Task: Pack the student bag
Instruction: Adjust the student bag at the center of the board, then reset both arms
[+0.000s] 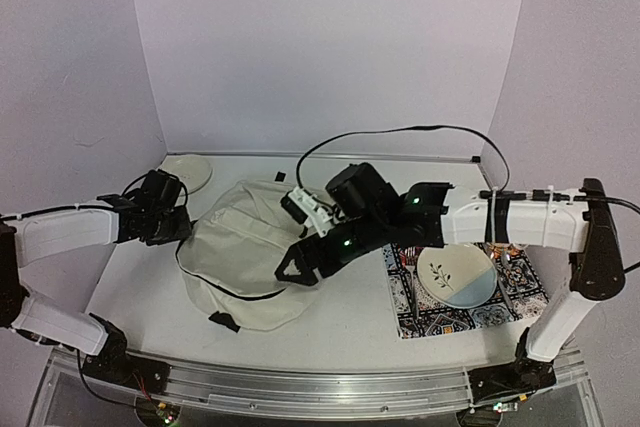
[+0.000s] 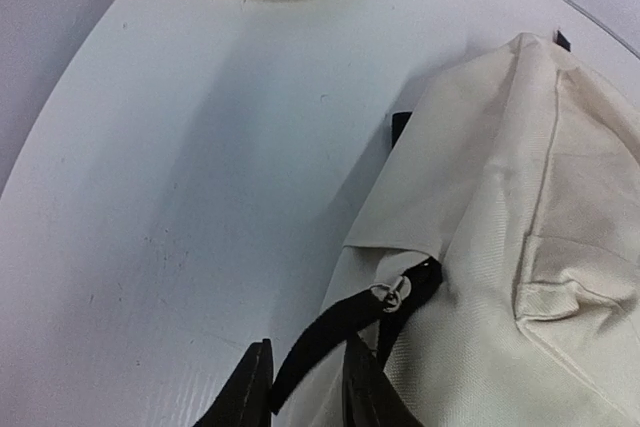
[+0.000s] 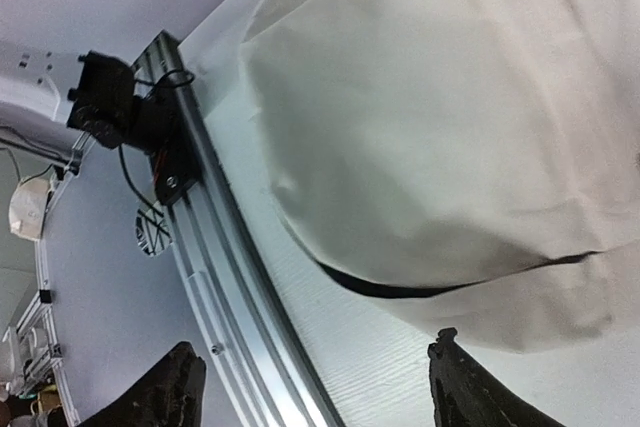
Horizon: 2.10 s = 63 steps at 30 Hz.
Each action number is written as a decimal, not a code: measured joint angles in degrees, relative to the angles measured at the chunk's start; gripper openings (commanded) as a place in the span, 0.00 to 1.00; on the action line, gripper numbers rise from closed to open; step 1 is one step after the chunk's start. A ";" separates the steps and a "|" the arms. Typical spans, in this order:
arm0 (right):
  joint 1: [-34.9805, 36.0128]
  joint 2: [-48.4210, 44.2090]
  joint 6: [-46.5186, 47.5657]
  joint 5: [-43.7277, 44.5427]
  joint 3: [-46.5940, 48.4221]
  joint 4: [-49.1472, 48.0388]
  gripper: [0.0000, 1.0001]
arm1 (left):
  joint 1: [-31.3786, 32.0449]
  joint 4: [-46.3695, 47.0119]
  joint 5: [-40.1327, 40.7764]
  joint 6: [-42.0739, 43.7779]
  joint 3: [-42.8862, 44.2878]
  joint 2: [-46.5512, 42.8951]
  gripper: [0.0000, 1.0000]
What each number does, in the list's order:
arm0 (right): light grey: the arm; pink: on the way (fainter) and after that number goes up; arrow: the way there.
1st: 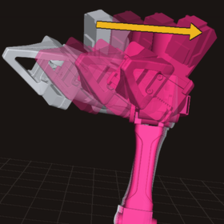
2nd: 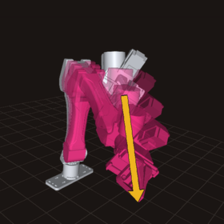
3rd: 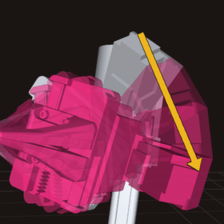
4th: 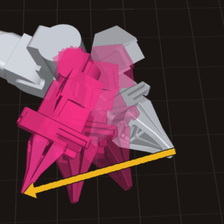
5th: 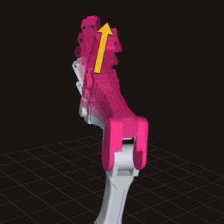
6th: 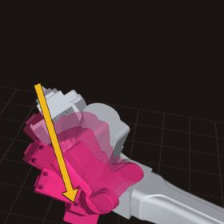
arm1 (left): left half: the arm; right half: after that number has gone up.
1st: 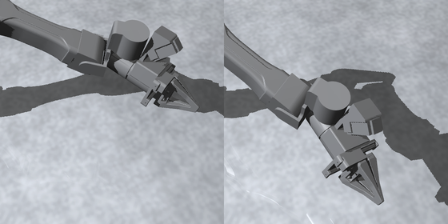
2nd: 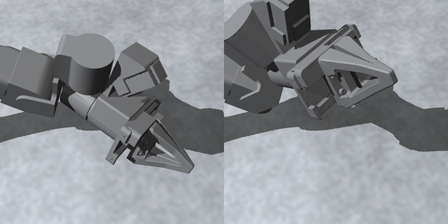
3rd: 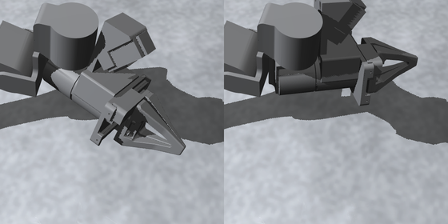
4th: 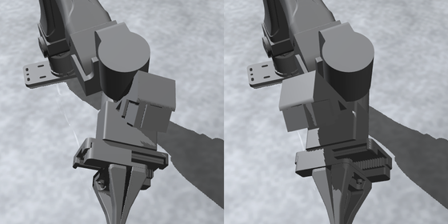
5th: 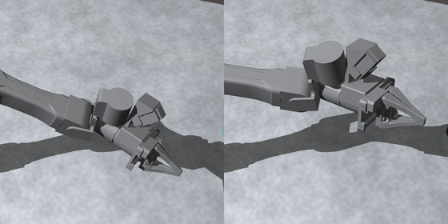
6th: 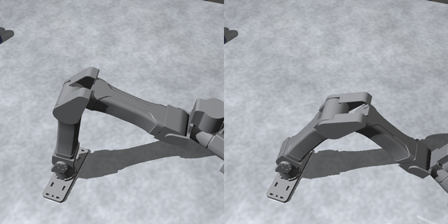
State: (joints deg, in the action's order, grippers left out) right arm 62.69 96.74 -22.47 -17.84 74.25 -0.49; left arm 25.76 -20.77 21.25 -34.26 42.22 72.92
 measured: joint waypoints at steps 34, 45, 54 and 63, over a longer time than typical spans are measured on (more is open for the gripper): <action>-31.16 -64.36 7.18 56.31 -40.57 -5.43 0.98 | -8.68 -1.95 2.75 4.02 0.69 -43.89 1.00; -31.16 -76.60 9.74 57.14 -46.48 -8.42 0.98 | -8.68 -1.71 3.52 5.50 -1.53 -53.55 0.99; -31.16 -77.95 10.73 55.13 -47.53 -9.06 0.98 | -8.68 -1.67 1.03 8.28 -1.67 -59.17 1.00; -31.16 -78.71 11.14 54.19 -47.53 -9.40 0.98 | -8.68 -1.68 -0.52 10.25 -2.63 -62.04 0.99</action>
State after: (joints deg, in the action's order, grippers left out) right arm 31.53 18.03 -11.33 36.35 26.72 -9.90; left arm 17.08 -22.45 20.74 -24.01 39.58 10.88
